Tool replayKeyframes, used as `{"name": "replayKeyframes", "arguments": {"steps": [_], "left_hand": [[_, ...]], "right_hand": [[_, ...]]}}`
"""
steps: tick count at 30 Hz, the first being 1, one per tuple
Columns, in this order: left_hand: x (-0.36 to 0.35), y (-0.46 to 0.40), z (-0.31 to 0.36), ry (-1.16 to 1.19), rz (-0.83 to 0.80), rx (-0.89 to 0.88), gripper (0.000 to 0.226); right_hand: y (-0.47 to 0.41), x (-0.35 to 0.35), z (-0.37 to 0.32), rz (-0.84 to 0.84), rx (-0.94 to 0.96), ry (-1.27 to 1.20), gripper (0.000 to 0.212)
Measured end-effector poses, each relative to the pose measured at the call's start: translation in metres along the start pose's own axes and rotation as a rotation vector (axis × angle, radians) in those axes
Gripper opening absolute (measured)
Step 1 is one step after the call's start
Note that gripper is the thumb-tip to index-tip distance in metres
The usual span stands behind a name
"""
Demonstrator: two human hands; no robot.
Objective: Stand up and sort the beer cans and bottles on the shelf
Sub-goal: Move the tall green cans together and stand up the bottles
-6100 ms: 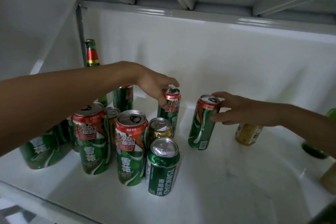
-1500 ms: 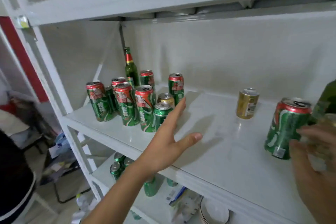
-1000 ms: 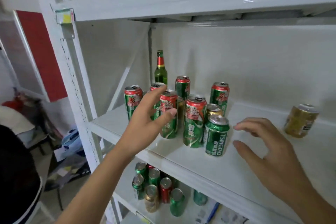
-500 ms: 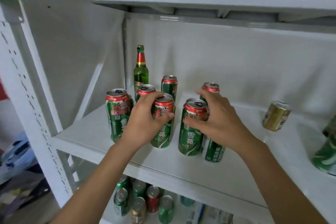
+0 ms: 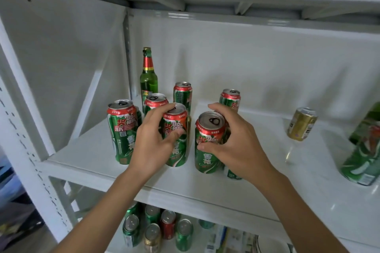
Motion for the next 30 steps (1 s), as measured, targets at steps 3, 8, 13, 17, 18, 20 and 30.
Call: {"name": "replayKeyframes", "arguments": {"steps": [3,8,13,17,18,20,30], "left_hand": [[0.007,0.0,0.015,0.042,0.002,-0.049,0.062],[0.008,0.003,0.058,0.182,-0.065,-0.075,0.06],[-0.021,0.012,0.103,0.4,-0.186,-0.167,0.052],[-0.075,0.021,0.129,0.606,-0.3,-0.196,0.056],[-0.09,0.023,0.136,0.636,-0.321,-0.194,0.058],[-0.124,0.03,0.149,0.675,-0.371,-0.177,0.056],[-0.265,0.087,0.229,0.754,-0.494,-0.151,0.058]], "right_hand": [[0.011,0.02,-0.009,0.071,-0.011,-0.121,0.083],[0.036,0.078,-0.023,0.185,-0.027,-0.296,0.082],[0.077,0.138,-0.008,0.326,-0.101,-0.343,0.087],[0.122,0.185,0.023,0.469,-0.246,-0.269,0.089],[0.135,0.196,0.03,0.497,-0.276,-0.235,0.088],[0.159,0.218,0.044,0.542,-0.329,-0.156,0.086],[0.284,0.338,0.098,0.769,-0.455,-0.019,0.079]]}}
Point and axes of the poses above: each hand's wrist, its own y-axis away from the middle knuckle, its own x-axis out of the back of the hand, z = x × y, the point moved 9 cm from there along -y, towards the middle knuckle, and after that the axes turned 7 degrees about y, right-handed, at the moved point
